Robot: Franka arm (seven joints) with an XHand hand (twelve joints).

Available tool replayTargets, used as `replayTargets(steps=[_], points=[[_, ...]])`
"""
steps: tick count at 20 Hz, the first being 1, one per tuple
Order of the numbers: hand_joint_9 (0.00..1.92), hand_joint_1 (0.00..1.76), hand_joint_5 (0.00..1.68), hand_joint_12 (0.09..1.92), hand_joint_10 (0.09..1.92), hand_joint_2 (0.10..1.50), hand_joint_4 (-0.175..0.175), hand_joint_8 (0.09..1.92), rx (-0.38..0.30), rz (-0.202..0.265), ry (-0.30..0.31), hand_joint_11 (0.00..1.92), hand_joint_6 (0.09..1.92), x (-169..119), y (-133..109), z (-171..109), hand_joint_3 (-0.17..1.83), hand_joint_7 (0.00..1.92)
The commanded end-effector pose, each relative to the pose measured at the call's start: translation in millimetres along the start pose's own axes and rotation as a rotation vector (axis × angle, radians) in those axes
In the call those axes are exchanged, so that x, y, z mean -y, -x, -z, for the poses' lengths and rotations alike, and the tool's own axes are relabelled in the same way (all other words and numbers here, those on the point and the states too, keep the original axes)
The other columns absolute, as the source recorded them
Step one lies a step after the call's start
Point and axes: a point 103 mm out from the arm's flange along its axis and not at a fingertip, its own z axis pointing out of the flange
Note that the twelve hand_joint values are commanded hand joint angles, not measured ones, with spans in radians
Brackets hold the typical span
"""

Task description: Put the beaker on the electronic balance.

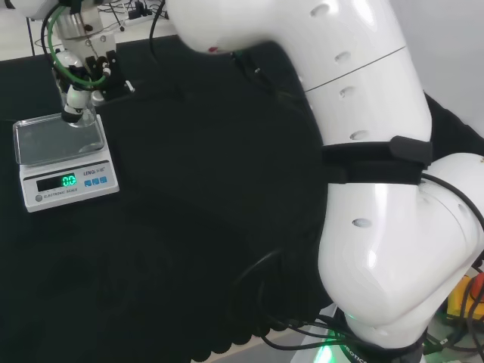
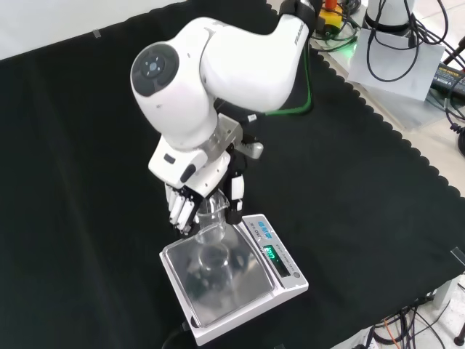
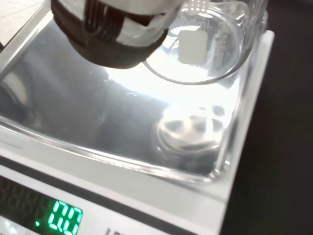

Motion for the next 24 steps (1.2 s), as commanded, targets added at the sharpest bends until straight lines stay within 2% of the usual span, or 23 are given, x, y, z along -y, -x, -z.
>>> replayTargets(steps=[1, 9, 11, 12, 13, 15, 17, 18, 21, 24], points=[[0.89, 1.10, 0.77, 0.98, 1.10, 1.08, -0.175, 1.37, -0.002, 0.043, -0.064, 1.08, 1.36, -20, -25, -32, 0.30, 0.60], [0.89, 1.09, 0.77, 1.00, 1.09, 1.05, -0.164, 1.35, -0.009, 0.078, -0.084, 1.06, 1.37, -21, -34, -40, 0.35, 0.60], [0.89, 1.13, 0.59, 1.04, 1.01, 0.84, -0.090, 1.29, -0.011, 0.092, -0.095, 1.01, 1.37, -21, -36, -39, 0.60, 0.59], [0.88, 1.13, 0.46, 1.09, 0.96, 0.73, -0.065, 1.23, -0.015, 0.100, -0.101, 0.94, 1.33, -21, -36, -39, 0.73, 0.57], [0.86, 1.12, 0.34, 1.14, 0.93, 0.64, -0.052, 1.19, -0.016, 0.106, -0.101, 0.87, 1.22, -20, -37, -37, 0.82, 0.54], [0.72, 1.04, 0.15, 1.27, 0.90, 0.53, -0.033, 1.10, -0.009, 0.116, -0.097, 0.62, 0.78, -18, -37, -33, 0.85, 0.41], [0.54, 0.95, 0.06, 1.41, 0.89, 0.50, -0.010, 1.00, -0.005, 0.122, -0.085, 0.35, 0.41, -18, -39, -25, 0.78, 0.26], [0.48, 0.92, 0.05, 1.46, 0.90, 0.50, -0.002, 0.97, -0.001, 0.125, -0.076, 0.26, 0.29, -17, -39, -19, 0.74, 0.21], [0.29, 0.86, 0.02, 1.55, 0.92, 0.52, 0.016, 0.88, 0.006, 0.127, -0.048, 0.05, 0.09, -13, -38, 1, 0.63, 0.09], [0.24, 0.83, 0.01, 1.57, 0.93, 0.53, 0.025, 0.86, 0.012, 0.123, -0.021, 0.00, 0.09, -3, -33, 21, 0.59, 0.06]])
